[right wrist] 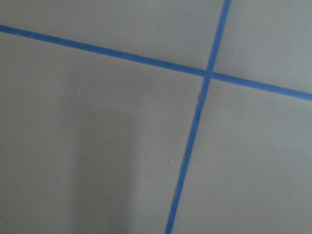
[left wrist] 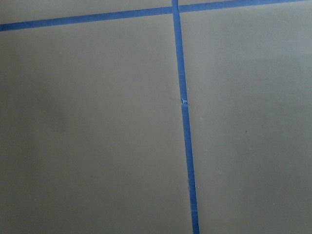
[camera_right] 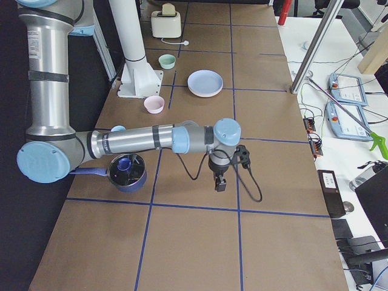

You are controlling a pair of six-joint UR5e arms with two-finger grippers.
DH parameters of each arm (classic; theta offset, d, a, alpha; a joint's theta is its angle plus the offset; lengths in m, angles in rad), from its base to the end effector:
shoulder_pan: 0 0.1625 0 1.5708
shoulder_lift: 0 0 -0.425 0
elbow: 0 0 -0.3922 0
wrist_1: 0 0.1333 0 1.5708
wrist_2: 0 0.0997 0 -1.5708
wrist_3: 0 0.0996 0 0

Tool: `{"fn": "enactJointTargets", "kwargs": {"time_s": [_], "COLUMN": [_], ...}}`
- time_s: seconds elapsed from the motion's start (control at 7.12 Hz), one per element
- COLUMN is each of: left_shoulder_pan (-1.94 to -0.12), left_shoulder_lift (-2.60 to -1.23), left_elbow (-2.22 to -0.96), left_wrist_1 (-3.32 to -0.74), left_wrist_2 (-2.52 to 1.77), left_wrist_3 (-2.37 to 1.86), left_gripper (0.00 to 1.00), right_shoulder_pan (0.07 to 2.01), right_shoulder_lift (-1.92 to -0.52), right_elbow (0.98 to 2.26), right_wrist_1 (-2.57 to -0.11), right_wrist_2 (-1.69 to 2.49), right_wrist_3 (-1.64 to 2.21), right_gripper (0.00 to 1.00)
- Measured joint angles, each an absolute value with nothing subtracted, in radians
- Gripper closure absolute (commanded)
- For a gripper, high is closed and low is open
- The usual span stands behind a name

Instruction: Stack three plates with pink and blue

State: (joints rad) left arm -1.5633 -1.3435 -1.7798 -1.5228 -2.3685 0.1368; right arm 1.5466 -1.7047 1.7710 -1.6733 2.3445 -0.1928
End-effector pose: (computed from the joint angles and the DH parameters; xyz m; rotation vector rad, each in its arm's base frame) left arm -0.0591 -0.3917 0.6597 -0.0111 0.8002 0.1101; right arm 0.0532 -0.4331 0.6325 0.0309 -0.7750 -0.1920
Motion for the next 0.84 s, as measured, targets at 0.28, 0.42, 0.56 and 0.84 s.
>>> {"fn": "enactJointTargets", "kwargs": {"time_s": [0.28, 0.42, 0.56, 0.84], "left_shoulder_pan": [-1.563, -1.563, -1.563, -1.563], "left_shoulder_lift": [-1.329, -1.327, -1.326, -1.325], "left_elbow": [-1.779, -1.775, -1.771, -1.769], "left_wrist_1": [-1.522, -1.523, -1.523, -1.523], "left_wrist_2": [-2.369, -2.369, -2.37, -2.37], "left_wrist_3": [0.138, 0.138, 0.138, 0.138], "left_gripper": [0.0, 0.0, 0.0, 0.0], "right_shoulder_pan": [1.613, 1.622, 1.624, 1.624], "right_shoulder_lift": [-1.818, -1.835, -1.84, -1.838], "right_elbow": [1.785, 1.787, 1.787, 1.788], "right_wrist_1": [-1.67, -1.669, -1.669, -1.665], "right_wrist_2": [2.343, 2.342, 2.341, 2.341], "right_wrist_3": [-0.225, -0.224, -0.219, -0.215], "right_gripper": [0.0, 0.0, 0.0, 0.0]}}
